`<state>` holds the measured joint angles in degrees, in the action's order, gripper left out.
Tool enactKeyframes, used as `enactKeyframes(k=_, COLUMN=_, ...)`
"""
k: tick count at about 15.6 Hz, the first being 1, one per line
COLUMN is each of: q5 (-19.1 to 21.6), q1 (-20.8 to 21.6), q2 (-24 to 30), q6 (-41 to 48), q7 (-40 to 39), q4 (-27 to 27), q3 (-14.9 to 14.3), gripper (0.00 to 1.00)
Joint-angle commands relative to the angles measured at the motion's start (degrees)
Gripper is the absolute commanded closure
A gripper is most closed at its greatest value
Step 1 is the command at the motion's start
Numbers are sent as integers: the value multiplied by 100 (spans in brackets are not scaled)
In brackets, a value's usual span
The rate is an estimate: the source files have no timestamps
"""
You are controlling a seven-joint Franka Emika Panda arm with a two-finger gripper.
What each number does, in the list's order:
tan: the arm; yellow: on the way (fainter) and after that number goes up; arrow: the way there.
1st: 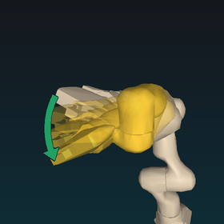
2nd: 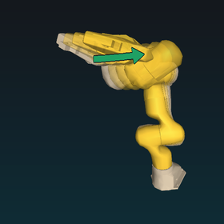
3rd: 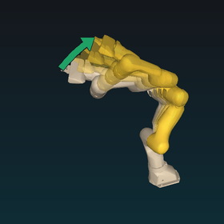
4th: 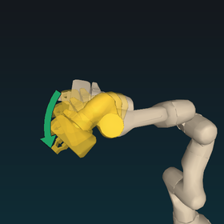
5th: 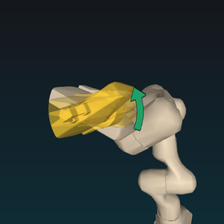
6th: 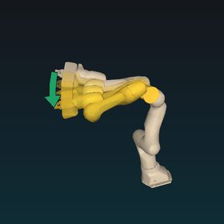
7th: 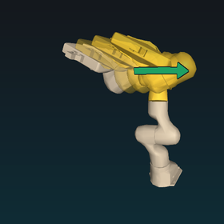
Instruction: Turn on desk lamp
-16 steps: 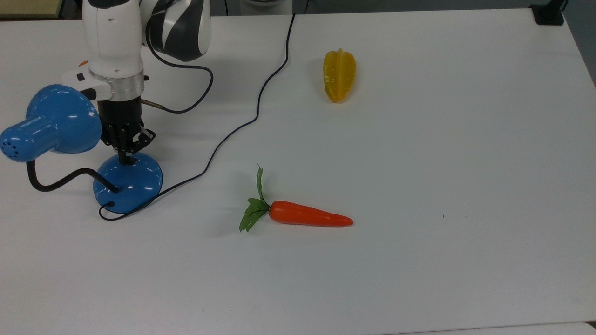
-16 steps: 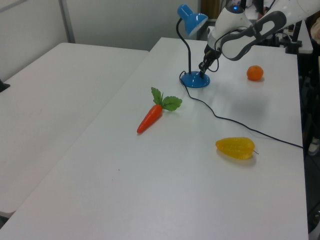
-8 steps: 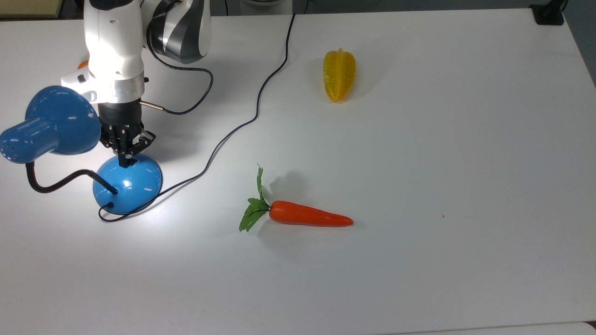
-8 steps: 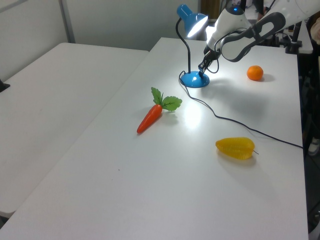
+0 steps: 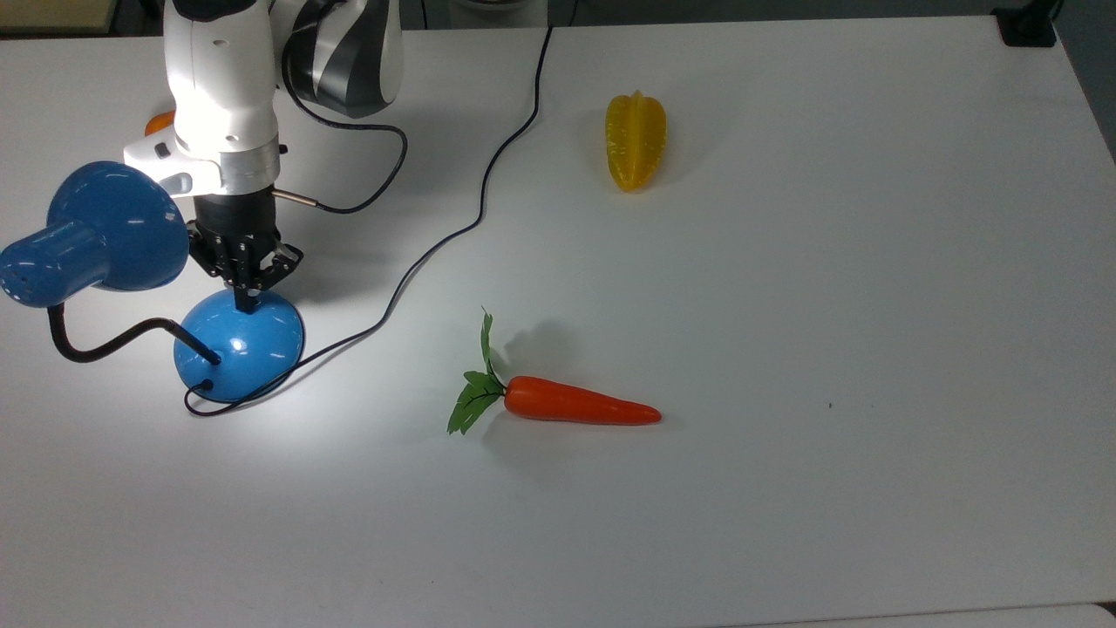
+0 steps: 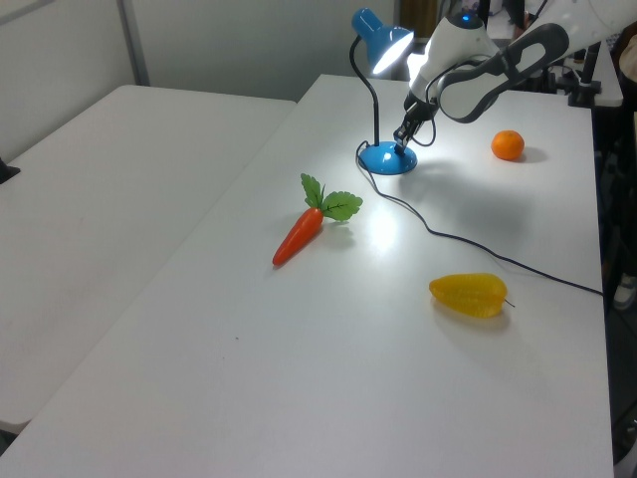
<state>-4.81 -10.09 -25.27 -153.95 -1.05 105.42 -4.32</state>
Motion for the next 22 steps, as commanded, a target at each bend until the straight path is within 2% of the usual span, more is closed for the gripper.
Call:
enactKeyframes(k=1, q5=15, q1=419, q2=662, q6=1155, q7=-36, q4=163, q3=-8, gripper=100)
enactKeyframes(k=8, q5=-55, q1=1403, q2=1690, q6=3317, q7=17, q4=128, q3=-17, gripper=100)
enactKeyframes(k=12, q5=-108, q1=1799, q2=2385, q6=4345, q7=26, q4=75, q3=-17, gripper=98)
enactKeyframes(k=16, q5=-108, q1=2055, q2=2799, q6=5523, q7=149, q4=-258, q3=-17, gripper=97)
enactKeyframes(k=17, q5=-99, q1=2090, q2=2834, q6=5717, q7=149, q4=-372, q3=-8, gripper=93)
enactKeyframes(k=19, q5=-73, q1=2082, q2=2835, q6=6060, q7=158, q4=-566, q3=-17, gripper=73)
enactKeyframes(k=20, q5=-90, q1=2082, q2=2835, q6=6175, q7=158, q4=-619, q3=-25, gripper=55)
enactKeyframes(k=21, q5=-90, q1=2073, q2=2835, q6=6228, q7=149, q4=-628, q3=-43, gripper=31)
enactKeyframes(k=22, q5=-99, q1=2064, q2=2835, q6=6272, q7=149, q4=-628, q3=-52, gripper=13)
